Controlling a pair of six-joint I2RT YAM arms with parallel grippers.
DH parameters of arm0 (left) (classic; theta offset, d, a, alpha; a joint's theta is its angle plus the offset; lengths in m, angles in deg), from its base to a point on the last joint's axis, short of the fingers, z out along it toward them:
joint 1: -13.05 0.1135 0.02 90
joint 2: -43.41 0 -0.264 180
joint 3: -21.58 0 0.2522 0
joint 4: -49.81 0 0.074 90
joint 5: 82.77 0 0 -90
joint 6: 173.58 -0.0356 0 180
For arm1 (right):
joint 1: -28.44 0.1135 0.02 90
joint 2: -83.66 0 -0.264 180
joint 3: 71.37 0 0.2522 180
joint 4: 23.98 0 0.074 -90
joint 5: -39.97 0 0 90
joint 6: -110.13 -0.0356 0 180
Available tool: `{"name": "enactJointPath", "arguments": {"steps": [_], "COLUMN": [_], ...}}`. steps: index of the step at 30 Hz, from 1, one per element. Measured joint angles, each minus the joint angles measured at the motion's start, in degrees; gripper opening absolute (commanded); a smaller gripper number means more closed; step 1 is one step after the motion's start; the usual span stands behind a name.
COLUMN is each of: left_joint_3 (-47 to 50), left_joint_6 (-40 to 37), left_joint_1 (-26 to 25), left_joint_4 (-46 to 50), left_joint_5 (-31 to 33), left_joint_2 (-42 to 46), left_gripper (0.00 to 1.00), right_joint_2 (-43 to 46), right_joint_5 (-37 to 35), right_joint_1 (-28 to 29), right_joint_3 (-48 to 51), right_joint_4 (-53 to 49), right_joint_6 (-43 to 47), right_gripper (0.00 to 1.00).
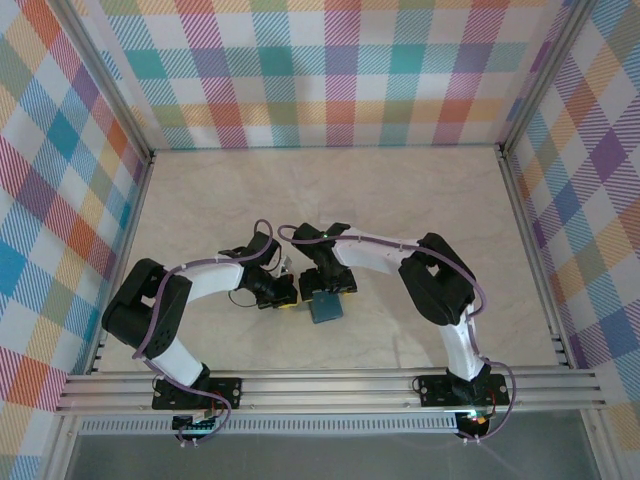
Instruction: Take the credit cards out of the card holder
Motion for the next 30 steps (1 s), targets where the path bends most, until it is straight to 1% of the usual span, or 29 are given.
{"name": "enactJointPath", "arguments": {"steps": [9, 19, 27, 30], "left_joint_3": [0.00, -0.24, -0.92, -1.51], "left_joint_6": [-0.02, -0.24, -0.63, -0.79], "left_joint_1": [0.00, 0.07, 0.07, 0.04], "left_joint_4": [0.02, 0.35, 1.46, 2.40], "left_joint_5": [0.00, -0.04, 0.33, 0.94], "left_joint_2": [-0.02, -0.28, -0.50, -0.55], "left_gripper": [0.06, 0.06, 0.06, 0.06], "right_joint_2": [0.50, 5.22, 7.74, 10.08], "right_joint_5": [-1.75, -3.56, -5.11, -5.68], "right_joint_1": [0.22, 0.22, 0.15, -0.24], "right_joint_3": [0.00, 0.37, 2.01, 3.87], "right_joint_4": [-0.46, -1.92, -2.45, -2.21], "right_joint_6": [0.00, 0.35, 0.94, 1.22], "right_gripper": [0.88, 0.87, 0.80, 0.77]}}
